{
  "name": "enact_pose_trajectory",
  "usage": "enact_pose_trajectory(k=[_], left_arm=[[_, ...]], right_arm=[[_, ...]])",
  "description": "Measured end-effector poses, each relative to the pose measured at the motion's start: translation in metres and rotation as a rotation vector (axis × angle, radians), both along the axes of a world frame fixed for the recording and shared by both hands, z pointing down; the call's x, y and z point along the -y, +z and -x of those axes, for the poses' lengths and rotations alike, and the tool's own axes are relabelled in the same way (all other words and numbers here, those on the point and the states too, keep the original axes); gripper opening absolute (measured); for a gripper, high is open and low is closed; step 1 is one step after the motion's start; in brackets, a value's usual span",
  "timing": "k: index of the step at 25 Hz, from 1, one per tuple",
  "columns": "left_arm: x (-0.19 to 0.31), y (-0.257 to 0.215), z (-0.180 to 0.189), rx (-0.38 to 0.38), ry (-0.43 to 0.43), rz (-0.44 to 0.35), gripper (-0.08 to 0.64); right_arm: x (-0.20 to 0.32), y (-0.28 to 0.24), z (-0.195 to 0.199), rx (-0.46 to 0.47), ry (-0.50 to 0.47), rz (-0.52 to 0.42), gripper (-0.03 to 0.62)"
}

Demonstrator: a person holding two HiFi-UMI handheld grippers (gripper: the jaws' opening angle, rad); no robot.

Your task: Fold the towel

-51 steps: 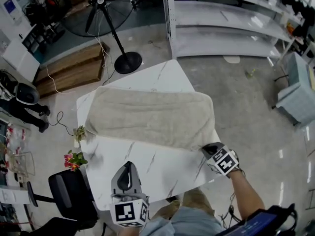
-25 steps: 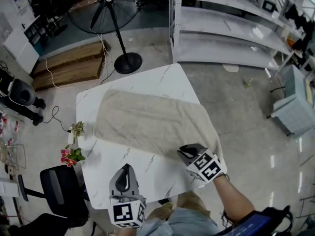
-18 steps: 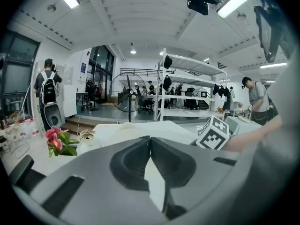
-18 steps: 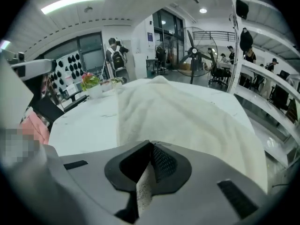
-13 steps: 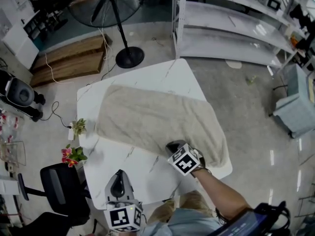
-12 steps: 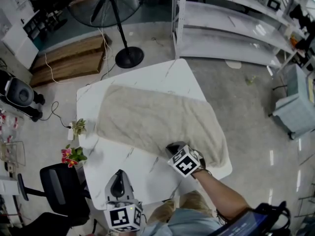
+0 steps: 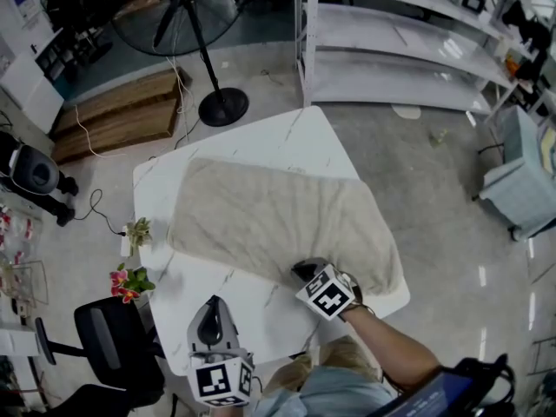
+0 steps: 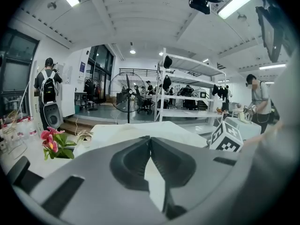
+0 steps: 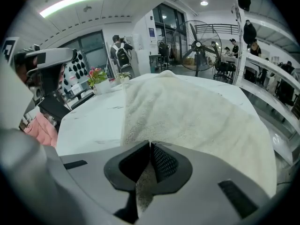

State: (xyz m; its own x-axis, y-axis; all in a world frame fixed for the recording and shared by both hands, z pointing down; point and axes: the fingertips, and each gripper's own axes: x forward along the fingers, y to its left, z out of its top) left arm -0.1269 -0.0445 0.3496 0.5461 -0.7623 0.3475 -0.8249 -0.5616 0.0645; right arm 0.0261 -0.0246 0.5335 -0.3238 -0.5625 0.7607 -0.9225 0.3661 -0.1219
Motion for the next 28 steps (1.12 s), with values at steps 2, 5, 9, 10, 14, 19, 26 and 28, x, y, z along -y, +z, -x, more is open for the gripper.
enact_pose_trajectory(k=[2,5,9,10,14,19,26,28], left_arm=[[-0.005,-0.003,-0.001,-0.004,0.013,-0.008,0.008],[-0.006,-0.011,-0.003,-0.009,0.023,-0.022,0.009],[-0.012,-0.009,-0.007,-0.02,0.059,-0.035,0.009],[-0.017,-0.008,-0.012,-0.025,0.076,-0.033,0.009],[-0.039,0.006,-0.045,-0.032,0.173,-0.007,0.009],[-0.076,0.011,-0.108,-0.026,0.291,0.013,0.009],[-0.14,0.019,-0.214,0.01,0.384,0.001,0.009],[-0.157,0.029,-0.248,0.019,0.391,0.019,0.009]], right_arm=[[-0.001,-0.009,0.001,0.02,0.01,-0.031,0.049],[0.004,-0.027,-0.003,0.026,0.03,-0.103,0.066],[-0.001,-0.045,-0.014,-0.001,0.06,-0.171,0.074],[-0.008,-0.05,-0.02,-0.009,0.076,-0.184,0.074],[-0.048,-0.068,-0.063,-0.048,0.172,-0.224,0.074],[-0.108,-0.091,-0.15,-0.124,0.316,-0.285,0.072],[-0.169,-0.089,-0.282,-0.16,0.397,-0.304,0.072],[-0.172,-0.082,-0.305,-0.146,0.36,-0.314,0.072]])
